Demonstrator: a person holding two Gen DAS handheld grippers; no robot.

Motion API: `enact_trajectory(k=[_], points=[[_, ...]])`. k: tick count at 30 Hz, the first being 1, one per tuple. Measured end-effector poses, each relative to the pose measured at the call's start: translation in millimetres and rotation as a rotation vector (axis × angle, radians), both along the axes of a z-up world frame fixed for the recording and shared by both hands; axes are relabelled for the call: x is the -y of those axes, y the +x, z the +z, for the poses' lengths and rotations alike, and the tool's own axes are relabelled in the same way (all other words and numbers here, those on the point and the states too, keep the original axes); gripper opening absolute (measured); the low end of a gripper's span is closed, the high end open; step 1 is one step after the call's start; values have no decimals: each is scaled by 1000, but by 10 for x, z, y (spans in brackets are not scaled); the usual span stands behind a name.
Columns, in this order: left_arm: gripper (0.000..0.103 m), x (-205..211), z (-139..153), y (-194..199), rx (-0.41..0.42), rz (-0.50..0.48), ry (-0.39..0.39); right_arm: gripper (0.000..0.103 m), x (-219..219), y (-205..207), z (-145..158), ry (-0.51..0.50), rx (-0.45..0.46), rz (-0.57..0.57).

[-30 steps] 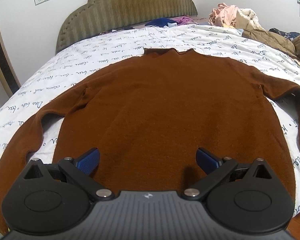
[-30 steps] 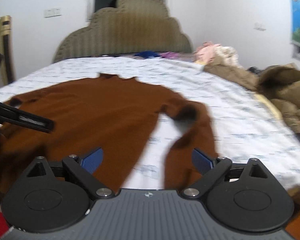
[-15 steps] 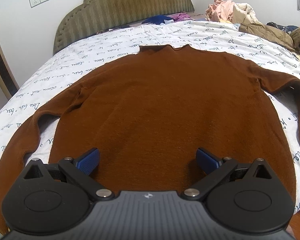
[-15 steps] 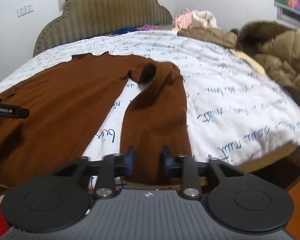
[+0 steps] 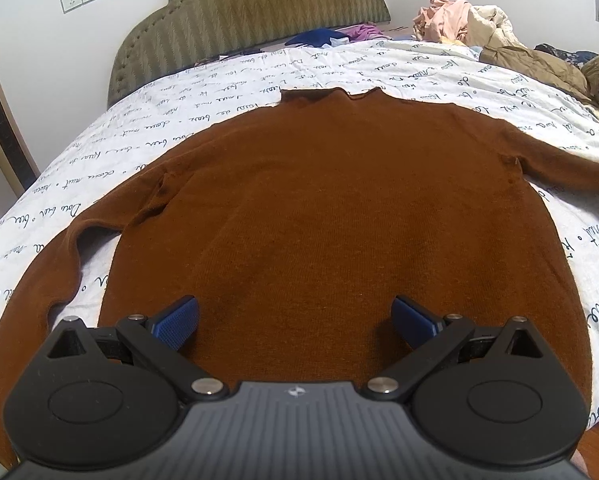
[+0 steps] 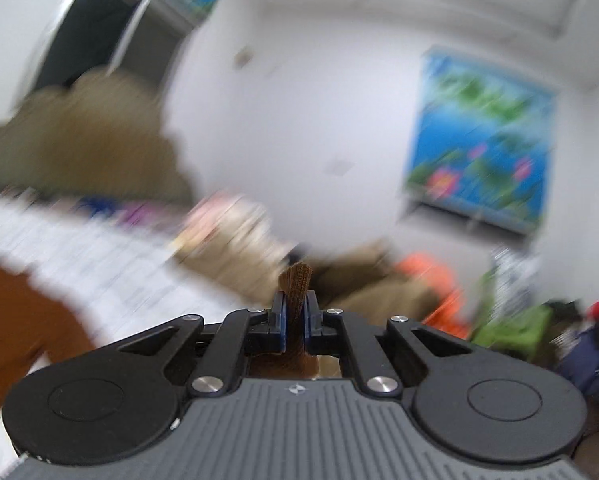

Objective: Fold small clothes
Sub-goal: 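Grasp the cuff of a brown sweater sleeve with the right tool, then lift the held sleeve and carry it toward the sweater body with the right tool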

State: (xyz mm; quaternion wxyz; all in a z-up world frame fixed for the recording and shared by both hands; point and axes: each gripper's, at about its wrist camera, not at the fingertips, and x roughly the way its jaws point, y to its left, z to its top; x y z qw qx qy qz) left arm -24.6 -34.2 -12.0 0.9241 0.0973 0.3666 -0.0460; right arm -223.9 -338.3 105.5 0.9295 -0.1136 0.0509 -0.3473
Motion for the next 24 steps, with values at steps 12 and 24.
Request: enact_trajectory(k=[12, 24], points=[[103, -5, 3, 19, -2, -3, 7, 9, 1256, 0, -1416, 732, 66, -137], [103, -14, 26, 7, 6, -3, 9, 31, 1444, -42, -1861, 1101, 331, -170]])
